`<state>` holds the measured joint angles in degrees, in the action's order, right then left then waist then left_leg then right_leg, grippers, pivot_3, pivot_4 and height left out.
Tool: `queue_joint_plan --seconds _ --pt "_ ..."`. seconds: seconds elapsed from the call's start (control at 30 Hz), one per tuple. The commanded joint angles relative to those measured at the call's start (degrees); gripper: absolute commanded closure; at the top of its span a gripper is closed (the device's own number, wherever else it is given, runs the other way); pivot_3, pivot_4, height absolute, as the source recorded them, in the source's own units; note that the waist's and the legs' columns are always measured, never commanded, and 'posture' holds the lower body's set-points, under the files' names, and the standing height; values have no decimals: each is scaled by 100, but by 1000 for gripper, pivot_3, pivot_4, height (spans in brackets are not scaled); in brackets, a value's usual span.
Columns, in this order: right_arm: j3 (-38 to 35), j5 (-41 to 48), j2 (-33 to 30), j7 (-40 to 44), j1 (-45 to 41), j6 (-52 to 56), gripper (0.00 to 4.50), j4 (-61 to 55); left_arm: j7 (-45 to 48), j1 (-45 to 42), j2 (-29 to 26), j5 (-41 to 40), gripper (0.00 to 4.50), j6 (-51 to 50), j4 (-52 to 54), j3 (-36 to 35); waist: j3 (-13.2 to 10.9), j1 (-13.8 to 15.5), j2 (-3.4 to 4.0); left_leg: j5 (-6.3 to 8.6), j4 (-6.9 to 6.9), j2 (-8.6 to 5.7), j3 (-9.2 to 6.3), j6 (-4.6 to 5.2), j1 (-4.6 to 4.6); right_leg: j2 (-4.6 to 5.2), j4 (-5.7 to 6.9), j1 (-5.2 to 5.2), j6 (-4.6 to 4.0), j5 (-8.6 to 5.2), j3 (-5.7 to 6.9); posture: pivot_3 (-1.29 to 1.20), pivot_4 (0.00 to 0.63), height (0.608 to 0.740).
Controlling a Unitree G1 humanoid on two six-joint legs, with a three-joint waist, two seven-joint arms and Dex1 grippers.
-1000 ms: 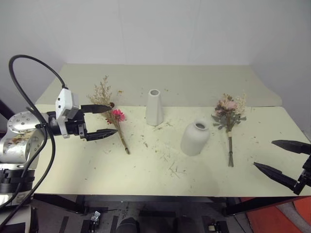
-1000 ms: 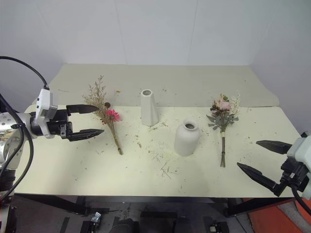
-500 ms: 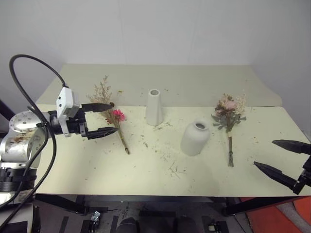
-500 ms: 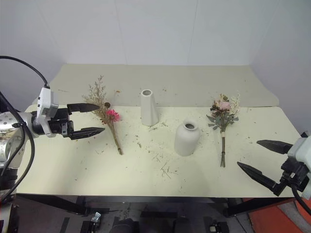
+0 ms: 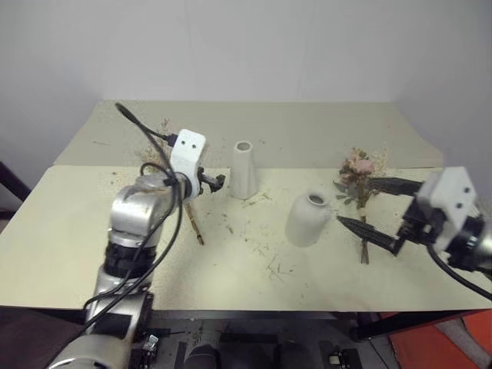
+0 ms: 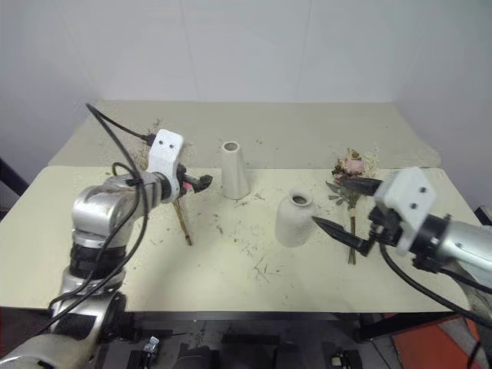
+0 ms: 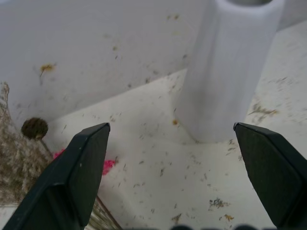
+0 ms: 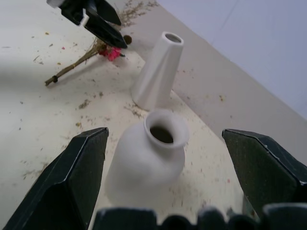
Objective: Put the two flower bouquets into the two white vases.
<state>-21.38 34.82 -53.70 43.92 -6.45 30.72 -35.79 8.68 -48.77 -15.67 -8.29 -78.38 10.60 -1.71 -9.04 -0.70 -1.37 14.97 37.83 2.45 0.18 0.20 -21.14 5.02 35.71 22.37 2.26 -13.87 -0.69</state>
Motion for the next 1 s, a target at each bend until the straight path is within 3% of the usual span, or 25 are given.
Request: queue_joint_plan --seconds 0.03,0.17,0.33,0.63,0.83,1.0 --pt "403 -169 -14 -78 -574 -38 34 199 -910 -530 705 561 0 -1180 89 -787 -1 2 -2 0 1 -2 -3 0 0 0 -1 -1 0 0 1 0 150 740" --pt "865 -314 56 59 -1147 -168 34 532 -1518 -455 1351 989 0 -1412 310 -929 -1 2 -1 0 -1 -11 -13 0 3 6 -2 -3 0 0 -2 0 150 740" --pt "1183 -425 127 266 -1545 -263 34 804 -1731 -335 1629 1220 0 -1412 207 -1106 -1 5 -1 -1 -1 -16 -19 -2 2 10 1 -1 0 0 -1 0 150 740" --pt "1190 -503 234 235 -1457 -156 34 693 -2105 -548 1547 1599 0 -1293 -761 -1373 -1 13 -1 -2 -1 -32 -26 -3 0 24 1 -1 0 0 1 0 150 740" --pt "984 -460 253 25 -1074 -8 34 386 -2003 -614 1368 1459 0 -339 -1701 -1219 -1 42 -1 -3 -3 -35 -28 -4 -1 28 3 0 1 0 1 0 150 740" --pt "748 -384 217 -77 -812 109 34 157 -2188 -851 1337 1366 0 427 -2633 -1568 -1 69 -1 -3 -3 -37 -29 -6 -1 28 2 0 1 0 1 0 150 740"
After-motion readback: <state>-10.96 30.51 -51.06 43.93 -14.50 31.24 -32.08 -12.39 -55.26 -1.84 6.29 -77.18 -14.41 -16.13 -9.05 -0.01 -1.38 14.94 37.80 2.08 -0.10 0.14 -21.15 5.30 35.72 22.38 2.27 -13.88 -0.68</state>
